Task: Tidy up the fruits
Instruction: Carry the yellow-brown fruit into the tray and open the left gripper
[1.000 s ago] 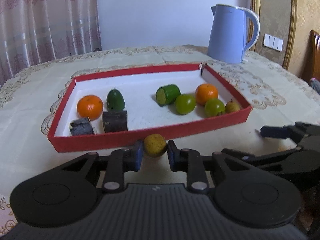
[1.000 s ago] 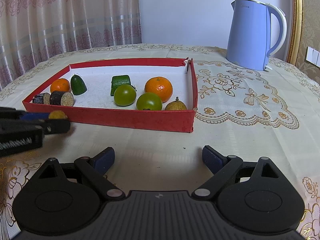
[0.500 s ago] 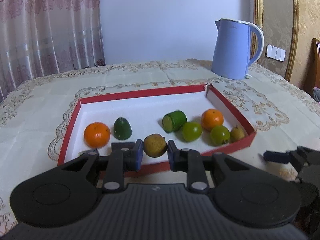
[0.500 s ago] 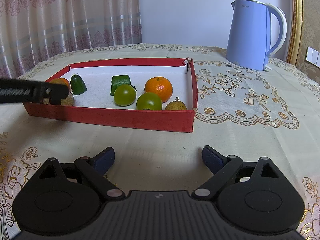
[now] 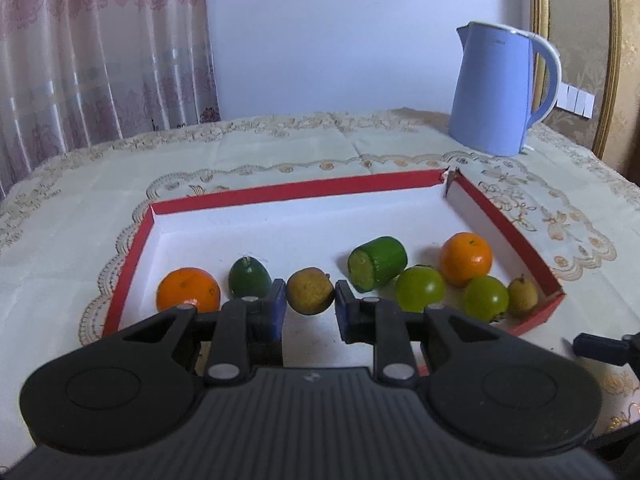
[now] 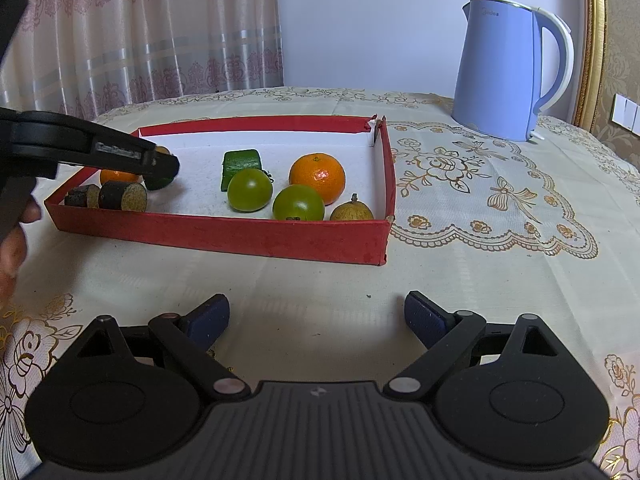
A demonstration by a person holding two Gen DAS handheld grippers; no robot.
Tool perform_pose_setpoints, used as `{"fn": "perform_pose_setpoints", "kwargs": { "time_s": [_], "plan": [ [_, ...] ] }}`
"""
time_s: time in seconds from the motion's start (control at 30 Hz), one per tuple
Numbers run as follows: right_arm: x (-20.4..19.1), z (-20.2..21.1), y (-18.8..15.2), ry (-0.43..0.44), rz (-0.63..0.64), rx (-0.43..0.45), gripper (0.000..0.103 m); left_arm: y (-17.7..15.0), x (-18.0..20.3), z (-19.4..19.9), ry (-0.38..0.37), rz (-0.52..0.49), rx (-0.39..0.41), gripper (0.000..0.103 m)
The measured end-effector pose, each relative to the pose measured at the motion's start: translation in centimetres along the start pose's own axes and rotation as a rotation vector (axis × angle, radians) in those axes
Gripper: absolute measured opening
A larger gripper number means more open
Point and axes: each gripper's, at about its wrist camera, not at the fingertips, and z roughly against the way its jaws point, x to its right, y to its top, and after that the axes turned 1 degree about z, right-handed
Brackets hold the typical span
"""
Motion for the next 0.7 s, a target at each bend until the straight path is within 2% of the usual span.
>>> {"fn": "perform_pose_setpoints", "kwargs": {
  "time_s": [0.5, 0.7],
  "plan": [
    [0.0, 0.0, 0.0, 0.0, 0.0, 0.0, 0.095, -0.3, 0.1, -3.0, 0.047, -0.01, -0.028, 0.024],
    [0.0, 0.0, 0.0, 0.0, 0.0, 0.0, 0.095, -0.3, -0.3, -3.7, 0.037, 0.01, -0.038, 0.025]
  ]
}}
